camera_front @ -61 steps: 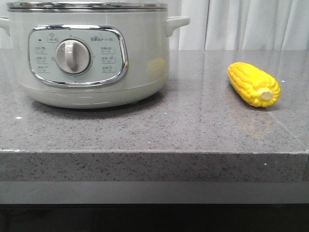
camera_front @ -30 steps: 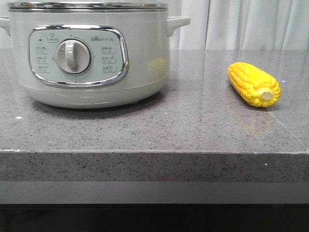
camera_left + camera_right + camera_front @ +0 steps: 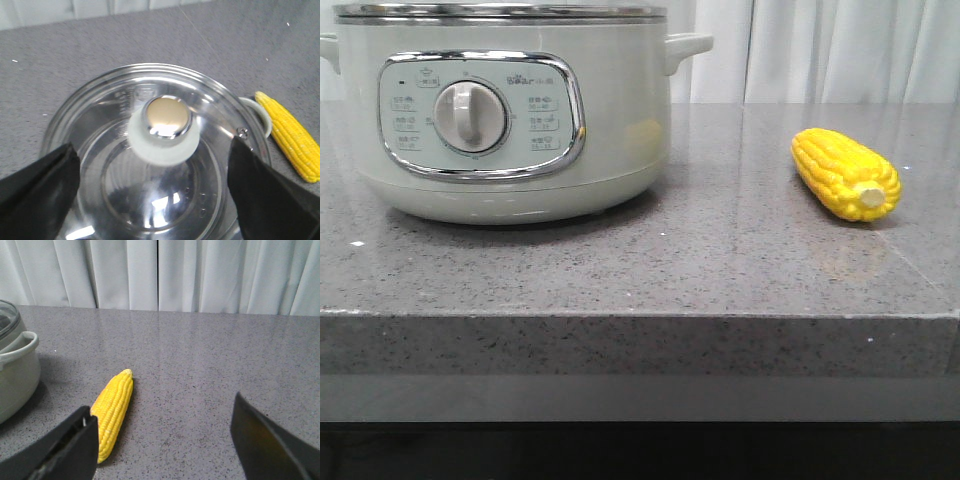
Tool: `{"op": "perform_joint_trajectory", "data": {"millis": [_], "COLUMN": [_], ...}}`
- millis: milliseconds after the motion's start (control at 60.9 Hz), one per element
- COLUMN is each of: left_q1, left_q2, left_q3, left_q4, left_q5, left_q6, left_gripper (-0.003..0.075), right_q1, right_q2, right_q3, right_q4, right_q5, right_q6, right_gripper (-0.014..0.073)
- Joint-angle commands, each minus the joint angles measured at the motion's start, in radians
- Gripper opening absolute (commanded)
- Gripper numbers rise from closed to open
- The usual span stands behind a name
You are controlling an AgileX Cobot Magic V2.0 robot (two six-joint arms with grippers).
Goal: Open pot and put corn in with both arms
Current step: 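Grasp the lid knob with the left gripper and lift the glass lid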
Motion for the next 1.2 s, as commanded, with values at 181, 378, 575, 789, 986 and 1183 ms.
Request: {"op": "perform_joint_trajectory", "data": {"millis": [181, 378, 575, 789, 986, 1183], "left_q1": [-0.010, -0.010, -0.040, -0.058, -0.058, -0.058], "left_q2": [0.249, 0.332, 0.353, 0.353, 0.353, 0.353], "left_q3": [-0.339, -0.395, -0.395, -0.395, -0.395, -0.395], "left_q4": [-0.065, -0.070, -0.060, -0.053, -0.030, -0.016], "left_q5": [0.161, 0.209, 0.209, 0.209, 0.209, 0.209], "left_q6": [0.000, 0.000, 0.006, 0.009, 0.009, 0.009], "left_gripper": [0.0587, 0.0587, 0.0587, 0.0490, 0.0363, 0.0239], "right_q1": [0.000, 0.000, 0.000, 0.000, 0.000, 0.000], "right_q2": [0.014, 0.014, 0.014, 0.014, 0.014, 0.014], "right_q3": [-0.033, -0.033, -0.033, -0.033, -0.033, -0.033], "right_q4": [-0.009, -0.009, -0.009, -0.009, -0.009, -0.009], "right_q5": [-0.072, -0.072, -0.073, -0.073, -0.073, -0.072], "right_q6": [-0.003, -0.003, -0.003, -0.003, -0.003, -0.003], "right_gripper": [0.0566, 0.0566, 0.0566, 0.0566, 0.0566, 0.0566]}}
